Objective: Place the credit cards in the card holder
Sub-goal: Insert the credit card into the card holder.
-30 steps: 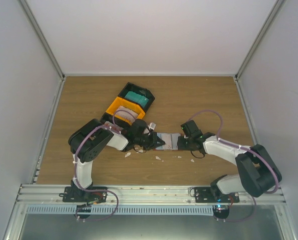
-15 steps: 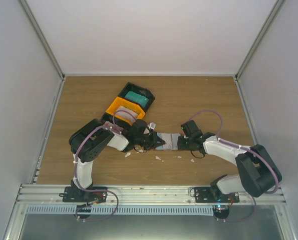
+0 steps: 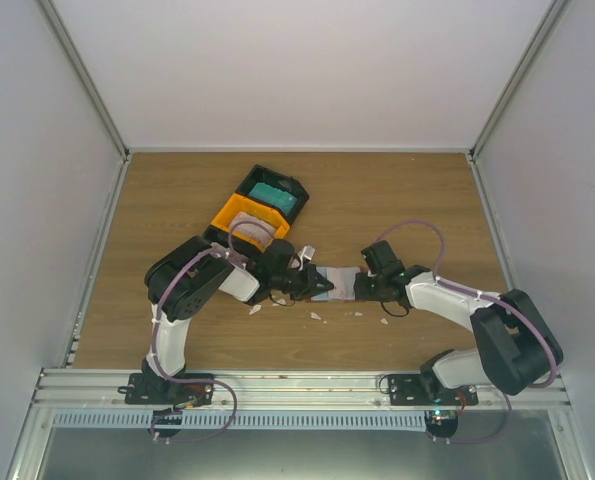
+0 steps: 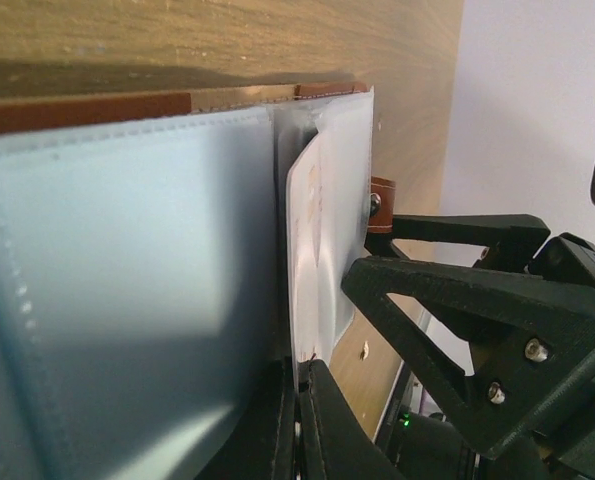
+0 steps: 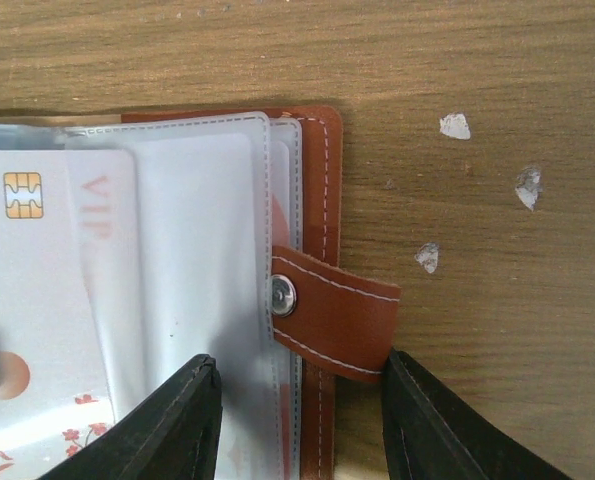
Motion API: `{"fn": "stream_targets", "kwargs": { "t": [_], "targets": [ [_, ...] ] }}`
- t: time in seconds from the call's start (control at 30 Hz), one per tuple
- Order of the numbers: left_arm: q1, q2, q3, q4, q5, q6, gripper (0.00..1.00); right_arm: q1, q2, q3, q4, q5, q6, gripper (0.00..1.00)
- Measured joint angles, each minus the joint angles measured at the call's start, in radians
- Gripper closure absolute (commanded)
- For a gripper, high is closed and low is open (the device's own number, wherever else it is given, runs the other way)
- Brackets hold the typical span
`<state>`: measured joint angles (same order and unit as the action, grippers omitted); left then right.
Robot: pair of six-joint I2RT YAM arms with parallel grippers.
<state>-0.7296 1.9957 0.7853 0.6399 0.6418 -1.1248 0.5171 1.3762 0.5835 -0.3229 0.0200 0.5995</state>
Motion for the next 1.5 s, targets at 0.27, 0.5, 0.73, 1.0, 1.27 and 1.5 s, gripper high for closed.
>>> {"fn": "stream_targets", "kwargs": {
  "t": [0.27,0.5,0.73,1.0,1.27,1.5],
  "targets": [
    [-0.003,0.027,0.004,0.034,0.020,-0.001,1.00,0.000,-0.003,-0.003,0.003,0.000,0.000,0.55],
    [-0.007,0.024,-0.003,0.037,0.004,-0.001,1.00,0.000,-0.005,-0.006,0.006,0.000,0.000,0.55],
    [-0.008,-0.013,-0.037,0.023,-0.024,0.006,1.00,0.000,-0.005,-0.006,0.006,0.001,0.000,0.55],
    [-0.008,-0.013,-0.037,0.026,-0.020,0.007,1.00,0.000,-0.010,-0.013,0.014,-0.006,-0.001,0.52],
    [-0.019,0.006,0.019,-0.021,-0.015,0.023,0.99,0.000,-0.048,-0.042,0.030,-0.074,0.003,0.45],
    [-0.043,0.026,0.090,-0.104,-0.028,0.064,0.95,-0.001,-0.055,-0.046,0.032,-0.097,0.003,0.45]
  ]
}}
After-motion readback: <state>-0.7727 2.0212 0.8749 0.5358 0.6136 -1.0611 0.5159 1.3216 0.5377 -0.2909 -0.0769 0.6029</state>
